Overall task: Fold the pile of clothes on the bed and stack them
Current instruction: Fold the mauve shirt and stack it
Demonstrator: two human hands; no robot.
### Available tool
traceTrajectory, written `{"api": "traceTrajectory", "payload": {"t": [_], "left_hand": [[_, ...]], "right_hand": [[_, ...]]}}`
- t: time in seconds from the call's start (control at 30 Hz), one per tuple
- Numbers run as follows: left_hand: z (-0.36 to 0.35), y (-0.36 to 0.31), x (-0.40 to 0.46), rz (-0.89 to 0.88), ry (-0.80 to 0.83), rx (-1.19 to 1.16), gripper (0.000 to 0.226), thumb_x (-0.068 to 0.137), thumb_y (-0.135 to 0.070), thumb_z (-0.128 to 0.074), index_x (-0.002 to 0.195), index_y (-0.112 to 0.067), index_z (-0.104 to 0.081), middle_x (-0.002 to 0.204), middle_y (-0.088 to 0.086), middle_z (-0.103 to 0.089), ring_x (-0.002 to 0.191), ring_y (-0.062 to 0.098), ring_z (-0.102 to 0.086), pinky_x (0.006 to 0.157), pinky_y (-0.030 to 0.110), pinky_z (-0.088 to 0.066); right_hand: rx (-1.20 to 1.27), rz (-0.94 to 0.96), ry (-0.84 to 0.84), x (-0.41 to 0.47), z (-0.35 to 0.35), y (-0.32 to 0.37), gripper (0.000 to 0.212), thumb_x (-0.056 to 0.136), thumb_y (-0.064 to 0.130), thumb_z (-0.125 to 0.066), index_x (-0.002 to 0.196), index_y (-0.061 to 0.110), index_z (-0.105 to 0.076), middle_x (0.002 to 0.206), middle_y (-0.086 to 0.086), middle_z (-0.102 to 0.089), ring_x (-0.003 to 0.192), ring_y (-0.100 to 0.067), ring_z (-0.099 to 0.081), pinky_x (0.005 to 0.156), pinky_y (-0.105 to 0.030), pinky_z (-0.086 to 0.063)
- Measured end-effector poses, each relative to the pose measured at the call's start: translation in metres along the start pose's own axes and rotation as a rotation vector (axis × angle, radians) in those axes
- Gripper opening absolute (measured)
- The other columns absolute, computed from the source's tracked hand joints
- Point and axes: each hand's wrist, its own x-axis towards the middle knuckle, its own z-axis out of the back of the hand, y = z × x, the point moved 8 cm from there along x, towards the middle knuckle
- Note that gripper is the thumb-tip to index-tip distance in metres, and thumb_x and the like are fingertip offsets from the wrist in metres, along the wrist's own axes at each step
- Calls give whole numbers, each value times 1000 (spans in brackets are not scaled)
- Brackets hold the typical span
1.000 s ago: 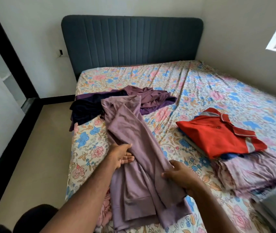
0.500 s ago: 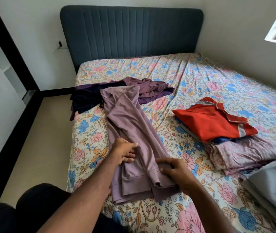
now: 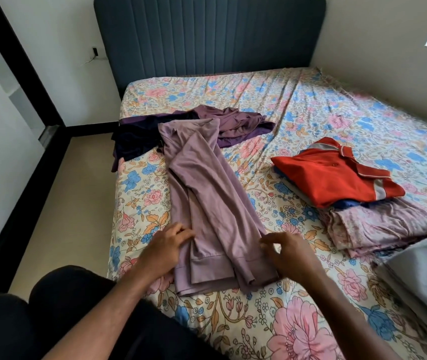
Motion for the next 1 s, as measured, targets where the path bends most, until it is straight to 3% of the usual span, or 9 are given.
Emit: {"api": "traceTrajectory", "payload": {"t": [0.07, 0.13, 0.23, 0.5, 0.6, 0.7, 0.77, 0.9, 1.0], "left_hand": [[-5, 15, -18, -63, 7, 203, 60, 90, -3, -61, 142, -32, -51, 141, 6, -50, 120, 21, -57, 100, 45, -52], [0, 22, -30, -79, -32, 288, 78, 80, 0, -66, 146, -35, -44, 150, 11, -43, 128, 26, -53, 98, 52, -52], [6, 12, -35, -195, -20, 346, 86, 75, -12, -73, 150, -34, -38, 156, 14, -35, 133, 29, -45, 97, 51, -51], [-11, -27, -20, -471, 419, 571, 84, 82, -32, -39, 157, -50, -5, 169, 0, 1, 154, 26, -12, 111, 64, -32], [-20, -29, -25, -351, 586, 382, 74, 80, -39, 0, 152, -57, -1, 163, -22, 2, 154, 11, 9, 119, 61, -10], [-5, -30, -35, -289, 523, 145, 67, 89, -65, 14, 150, -59, -13, 159, -30, -11, 149, -6, 0, 120, 46, 0], [-3, -13, -37, -160, 512, -100, 63, 91, -74, -2, 146, -59, -28, 154, -27, -30, 138, -17, -21, 119, 38, -11], [5, 20, -14, 353, 430, -901, 26, 103, -24, -53, 126, -26, -64, 113, 1, -71, 103, 12, -67, 92, 27, -56], [1, 46, -12, 735, 247, -1151, 30, 92, -27, -64, 109, -2, -66, 89, 13, -72, 73, 19, -66, 64, 27, -54]], "right_hand": [[-117, 77, 56, 9, 2, -11, 34, 101, 22, -59, 130, 37, -66, 138, 10, -64, 115, -9, -65, 101, -31, -52], [-256, 162, 219, 19, -10, -27, 66, 96, 9, -59, 149, 45, -43, 165, 7, -30, 149, -16, -34, 116, -42, -39], [-444, 334, 310, 27, -20, -44, 84, 96, 21, -55, 157, 54, -6, 170, 7, 11, 156, -14, 9, 121, -48, -24], [-626, 829, 480, 34, -34, -16, 73, 98, 24, -35, 158, 54, -6, 170, 16, 9, 156, -9, 14, 127, -50, 1], [-548, 819, 540, 33, -35, -6, 68, 93, 28, -26, 156, 56, -20, 168, 23, 0, 155, -4, 13, 126, -49, 9], [-315, 753, 584, 32, -32, 4, 67, 88, 25, -27, 150, 43, -46, 163, 20, -29, 155, 0, -10, 127, -42, 4], [-156, 633, 590, 39, -32, 7, 65, 83, 29, -31, 142, 33, -58, 152, 13, -52, 146, -5, -38, 125, -39, -20], [397, 211, 527, 70, -33, 18, 29, 94, 13, -45, 101, 10, -72, 93, 8, -74, 85, 2, -69, 78, -19, -54], [637, -98, 441, 89, -46, -1, 20, 100, 8, -52, 102, 1, -71, 98, -13, -75, 85, -16, -73, 81, -40, -62]]}}
